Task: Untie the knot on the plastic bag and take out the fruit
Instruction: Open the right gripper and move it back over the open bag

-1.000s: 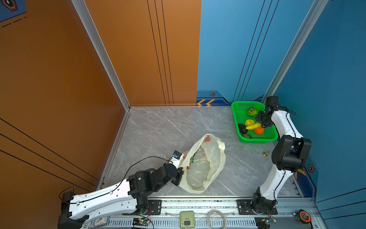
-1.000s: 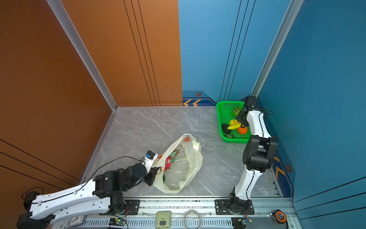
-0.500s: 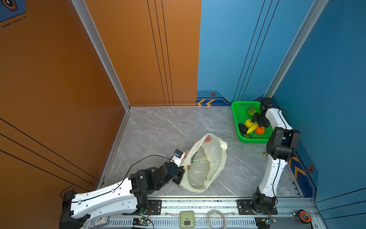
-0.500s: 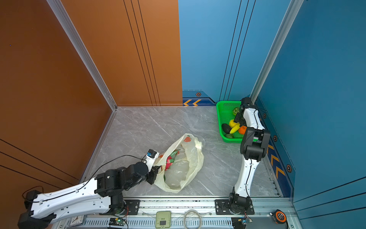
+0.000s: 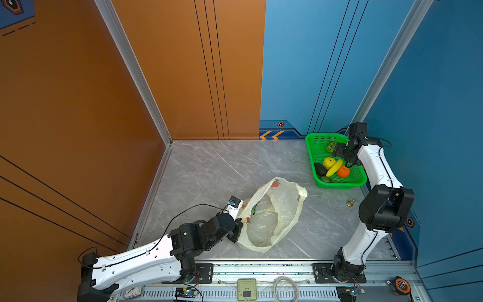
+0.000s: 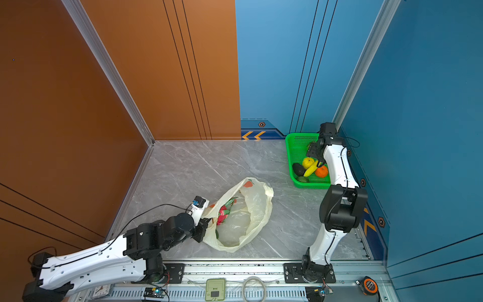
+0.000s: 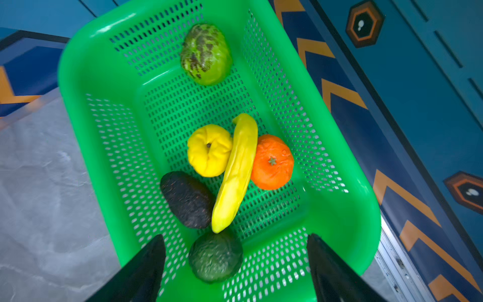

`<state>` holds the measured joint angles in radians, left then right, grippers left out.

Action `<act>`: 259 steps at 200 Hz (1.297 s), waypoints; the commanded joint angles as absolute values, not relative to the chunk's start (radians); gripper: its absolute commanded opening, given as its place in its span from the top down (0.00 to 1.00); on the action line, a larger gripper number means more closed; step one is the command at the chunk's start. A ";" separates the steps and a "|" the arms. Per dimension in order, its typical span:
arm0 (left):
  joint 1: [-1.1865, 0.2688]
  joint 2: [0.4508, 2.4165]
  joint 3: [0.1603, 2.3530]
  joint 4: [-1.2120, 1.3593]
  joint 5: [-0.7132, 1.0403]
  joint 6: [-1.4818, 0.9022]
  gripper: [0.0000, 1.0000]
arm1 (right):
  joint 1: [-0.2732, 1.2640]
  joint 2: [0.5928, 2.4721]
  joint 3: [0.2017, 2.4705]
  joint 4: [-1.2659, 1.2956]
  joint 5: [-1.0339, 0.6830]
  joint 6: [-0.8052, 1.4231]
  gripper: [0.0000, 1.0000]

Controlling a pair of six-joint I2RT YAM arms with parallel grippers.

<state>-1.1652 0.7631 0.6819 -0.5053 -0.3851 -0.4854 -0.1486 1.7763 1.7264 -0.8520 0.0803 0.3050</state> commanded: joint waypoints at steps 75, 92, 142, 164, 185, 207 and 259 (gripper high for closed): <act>-1.166 0.750 0.747 -0.570 -0.415 -0.446 1.00 | 0.272 1.282 1.566 -1.080 -0.102 0.443 0.08; -1.167 0.746 0.745 -0.577 -0.412 -0.446 1.00 | 0.388 1.229 1.568 -1.095 -0.084 0.491 0.07; -1.167 0.735 0.736 -0.584 -0.412 -0.442 1.00 | 0.781 1.178 1.559 -1.091 0.064 0.579 0.06; -1.169 0.738 0.739 -0.584 -0.411 -0.442 1.00 | 0.924 1.197 1.557 -1.076 0.129 0.579 0.05; -1.169 0.739 0.742 -0.584 -0.411 -0.439 1.00 | 1.006 1.217 1.531 -1.029 0.119 0.577 0.05; -1.169 0.737 0.745 -0.584 -0.413 -0.437 1.00 | 1.065 1.260 1.456 -0.953 0.064 0.577 0.05; -1.170 0.748 0.750 -0.588 -0.408 -0.437 1.00 | 1.160 1.350 1.348 -0.809 0.044 0.565 0.05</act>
<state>-1.1664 0.7460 0.7158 -0.5732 -0.3931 -0.4591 1.1374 1.3319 1.3724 -0.8879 0.0456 0.5591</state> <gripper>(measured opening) 0.044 0.947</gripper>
